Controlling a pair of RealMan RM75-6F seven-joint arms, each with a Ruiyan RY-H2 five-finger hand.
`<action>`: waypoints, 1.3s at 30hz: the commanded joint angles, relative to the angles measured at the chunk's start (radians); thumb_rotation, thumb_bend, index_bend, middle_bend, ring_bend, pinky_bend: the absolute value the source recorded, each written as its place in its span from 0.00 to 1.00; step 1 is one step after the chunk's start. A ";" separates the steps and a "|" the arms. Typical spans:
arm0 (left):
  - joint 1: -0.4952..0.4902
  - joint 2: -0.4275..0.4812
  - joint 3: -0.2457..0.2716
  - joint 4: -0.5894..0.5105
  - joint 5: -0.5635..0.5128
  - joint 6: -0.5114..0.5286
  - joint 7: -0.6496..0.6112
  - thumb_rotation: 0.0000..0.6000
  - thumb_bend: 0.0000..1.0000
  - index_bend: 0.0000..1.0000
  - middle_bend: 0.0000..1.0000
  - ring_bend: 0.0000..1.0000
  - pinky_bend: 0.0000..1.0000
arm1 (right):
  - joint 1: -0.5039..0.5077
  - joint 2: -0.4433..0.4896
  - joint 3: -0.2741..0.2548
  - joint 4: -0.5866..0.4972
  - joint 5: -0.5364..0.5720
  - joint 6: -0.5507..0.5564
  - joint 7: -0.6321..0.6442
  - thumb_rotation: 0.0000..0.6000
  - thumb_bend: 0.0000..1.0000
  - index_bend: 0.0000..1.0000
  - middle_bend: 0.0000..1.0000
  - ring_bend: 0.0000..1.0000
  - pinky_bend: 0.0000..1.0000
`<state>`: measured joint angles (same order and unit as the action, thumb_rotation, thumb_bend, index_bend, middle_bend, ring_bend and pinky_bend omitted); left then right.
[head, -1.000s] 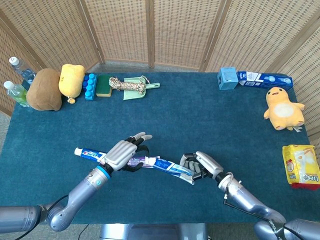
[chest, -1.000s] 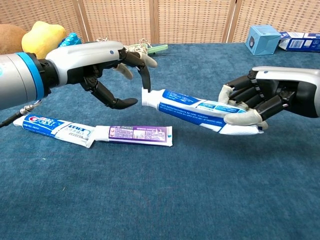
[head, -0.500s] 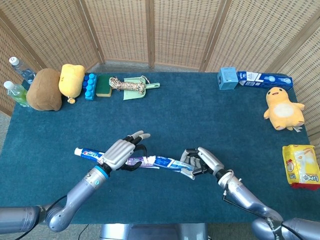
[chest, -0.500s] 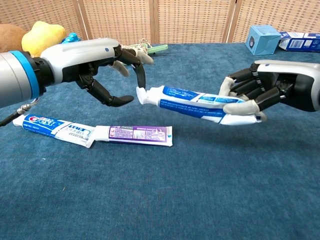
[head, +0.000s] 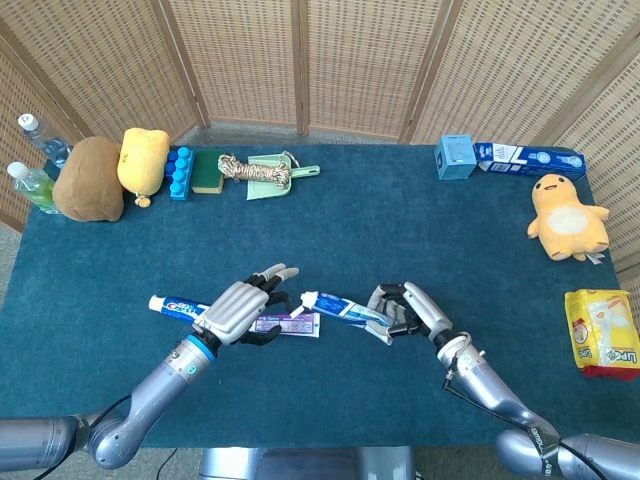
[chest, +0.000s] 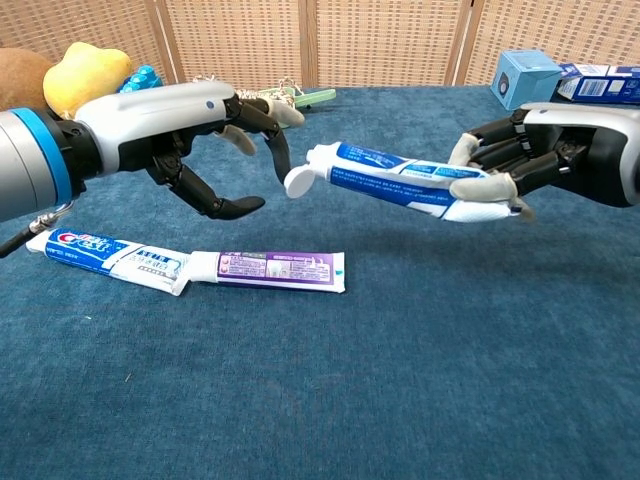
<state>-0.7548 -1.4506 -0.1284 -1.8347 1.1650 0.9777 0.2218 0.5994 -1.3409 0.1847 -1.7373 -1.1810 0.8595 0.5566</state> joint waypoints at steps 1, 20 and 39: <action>0.000 -0.004 0.000 0.001 0.004 0.003 0.001 1.00 0.36 0.40 0.06 0.00 0.15 | -0.002 0.001 0.007 -0.005 0.010 -0.002 -0.002 1.00 0.55 0.91 0.75 0.71 0.76; 0.134 0.206 0.017 -0.127 0.130 0.202 -0.007 1.00 0.36 0.26 0.05 0.00 0.11 | -0.035 0.055 0.001 0.067 -0.015 -0.004 -0.035 1.00 0.55 0.91 0.75 0.71 0.76; 0.411 0.459 0.134 -0.152 0.104 0.387 -0.114 1.00 0.35 0.26 0.05 0.00 0.10 | -0.085 0.146 -0.047 0.225 -0.069 -0.087 0.069 1.00 0.50 0.80 0.66 0.51 0.50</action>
<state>-0.3525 -0.9975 0.0037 -1.9926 1.2761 1.3580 0.1150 0.5151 -1.1934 0.1414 -1.5181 -1.2445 0.7780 0.6220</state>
